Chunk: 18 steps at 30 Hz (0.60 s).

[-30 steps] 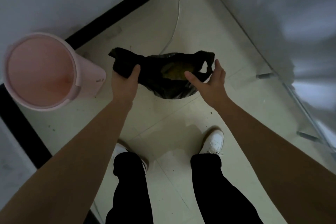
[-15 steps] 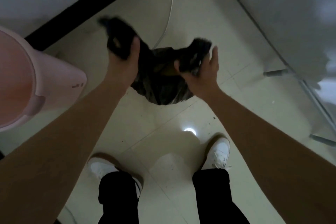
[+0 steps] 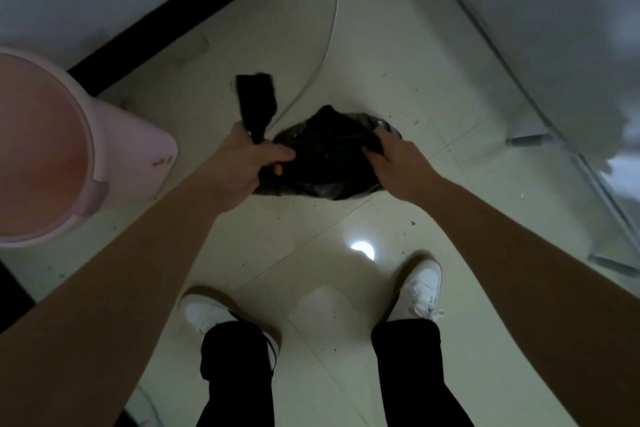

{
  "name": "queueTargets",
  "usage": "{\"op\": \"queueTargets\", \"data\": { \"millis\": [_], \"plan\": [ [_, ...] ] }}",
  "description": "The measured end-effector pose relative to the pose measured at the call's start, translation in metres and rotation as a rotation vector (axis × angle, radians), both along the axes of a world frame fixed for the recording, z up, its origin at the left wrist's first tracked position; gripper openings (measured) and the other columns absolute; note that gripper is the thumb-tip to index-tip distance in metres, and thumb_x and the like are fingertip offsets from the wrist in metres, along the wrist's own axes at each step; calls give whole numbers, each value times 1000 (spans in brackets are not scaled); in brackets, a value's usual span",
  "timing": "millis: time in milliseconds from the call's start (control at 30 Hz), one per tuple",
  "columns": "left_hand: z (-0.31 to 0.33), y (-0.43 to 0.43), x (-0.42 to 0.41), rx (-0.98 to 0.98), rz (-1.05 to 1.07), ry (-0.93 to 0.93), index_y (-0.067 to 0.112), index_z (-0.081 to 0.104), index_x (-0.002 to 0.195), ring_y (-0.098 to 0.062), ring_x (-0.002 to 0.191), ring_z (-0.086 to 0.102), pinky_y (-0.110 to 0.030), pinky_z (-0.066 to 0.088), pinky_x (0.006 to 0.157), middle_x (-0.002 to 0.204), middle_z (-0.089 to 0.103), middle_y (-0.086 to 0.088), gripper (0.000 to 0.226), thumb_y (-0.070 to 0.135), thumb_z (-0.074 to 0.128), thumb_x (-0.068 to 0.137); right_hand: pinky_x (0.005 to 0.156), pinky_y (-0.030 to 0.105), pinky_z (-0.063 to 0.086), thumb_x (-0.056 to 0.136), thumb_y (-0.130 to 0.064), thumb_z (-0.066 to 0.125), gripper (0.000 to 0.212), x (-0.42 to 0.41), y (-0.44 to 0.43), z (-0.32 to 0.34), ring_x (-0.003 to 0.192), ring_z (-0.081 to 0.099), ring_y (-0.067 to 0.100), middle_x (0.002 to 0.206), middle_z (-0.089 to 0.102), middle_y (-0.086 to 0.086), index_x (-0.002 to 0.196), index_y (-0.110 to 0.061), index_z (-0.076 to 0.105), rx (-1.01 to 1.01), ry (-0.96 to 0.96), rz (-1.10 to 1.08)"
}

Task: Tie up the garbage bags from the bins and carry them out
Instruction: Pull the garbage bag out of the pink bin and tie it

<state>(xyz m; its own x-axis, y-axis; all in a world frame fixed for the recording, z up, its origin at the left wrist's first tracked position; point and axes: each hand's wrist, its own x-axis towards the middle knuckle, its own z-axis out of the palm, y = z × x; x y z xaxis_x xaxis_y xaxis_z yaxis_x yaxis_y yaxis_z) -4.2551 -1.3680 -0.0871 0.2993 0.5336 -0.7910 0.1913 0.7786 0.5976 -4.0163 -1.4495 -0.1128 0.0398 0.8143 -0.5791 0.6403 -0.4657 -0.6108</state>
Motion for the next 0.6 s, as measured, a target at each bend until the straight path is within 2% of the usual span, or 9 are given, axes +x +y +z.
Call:
{"op": "queueTargets", "data": {
  "millis": [33, 100, 133, 167, 233, 267, 367, 500, 600],
  "plan": [
    [-1, -1, -4, -5, -107, 8, 3, 47, 132, -13, 62, 56, -30, 52, 80, 57, 53, 1, 60, -1, 76, 80, 74, 36, 50, 104, -30, 42, 33, -2, 3, 2, 84, 62, 28, 99, 64, 12, 120, -3, 53, 13, -6, 68],
    [-1, -4, -6, -4, -251, -7, 13, 43, 139, -16, 68, 55, -31, 50, 86, 66, 53, -8, 76, 7, 83, 75, 75, 37, 50, 104, -32, 42, 33, -10, 10, 8, 86, 64, 30, 95, 66, 13, 113, -3, 55, 24, 3, 179],
    [0, -5, -5, 7, -290, -37, 13, 46, 136, -17, 67, 53, -31, 50, 81, 72, 54, -9, 70, 11, 83, 77, 73, 35, 49, 104, -35, 41, 34, -15, 13, 11, 83, 63, 28, 92, 66, 11, 110, -5, 55, 20, 12, 221],
    [0, -7, -3, 20, -293, -65, 13, 52, 131, -16, 63, 51, -31, 48, 74, 72, 54, -8, 54, 13, 78, 84, 71, 33, 48, 104, -38, 41, 34, -19, 14, 12, 82, 63, 25, 89, 65, 8, 108, -7, 54, 13, 16, 267],
    [3, -12, 3, -20, -162, -123, 11, 57, 120, -9, 51, 39, -29, 41, 61, 59, 49, 4, 19, 13, 55, 101, 63, 28, 44, 102, -42, 43, 30, -26, 14, 11, 78, 61, 22, 80, 59, -1, 102, -13, 51, -8, 6, 339],
    [3, -15, 5, -78, -45, -143, 11, 56, 117, -9, 47, 34, -29, 40, 58, 54, 43, 7, 15, 14, 46, 105, 59, 24, 40, 101, -45, 46, 29, -28, 12, 10, 76, 60, 19, 76, 56, -5, 101, -16, 49, -13, 12, 322],
    [2, -25, 11, -219, 292, -109, 12, 50, 105, -11, 44, 27, -26, 43, 50, 54, 33, 6, 12, 19, 41, 107, 63, 21, 41, 93, -58, 53, 39, -29, 3, 3, 77, 58, 9, 85, 58, -10, 109, -22, 52, -56, 86, 131],
    [-2, -35, 10, -259, 467, -76, 18, 51, 82, -9, 41, 26, -22, 31, 39, 54, 32, 5, 27, 25, 42, 107, 68, 32, 41, 97, -52, 50, 29, -32, -15, -8, 76, 55, 17, 79, 53, -5, 94, -23, 55, 36, 3, 349],
    [-6, -36, 5, -294, 520, -120, 22, 43, 76, -6, 37, 21, -19, 22, 33, 52, 27, 7, 32, 26, 41, 107, 70, 34, 40, 100, -43, 48, 27, -26, -27, -15, 79, 52, 21, 85, 50, -2, 98, -18, 57, 86, -46, 365]
  ]
}}
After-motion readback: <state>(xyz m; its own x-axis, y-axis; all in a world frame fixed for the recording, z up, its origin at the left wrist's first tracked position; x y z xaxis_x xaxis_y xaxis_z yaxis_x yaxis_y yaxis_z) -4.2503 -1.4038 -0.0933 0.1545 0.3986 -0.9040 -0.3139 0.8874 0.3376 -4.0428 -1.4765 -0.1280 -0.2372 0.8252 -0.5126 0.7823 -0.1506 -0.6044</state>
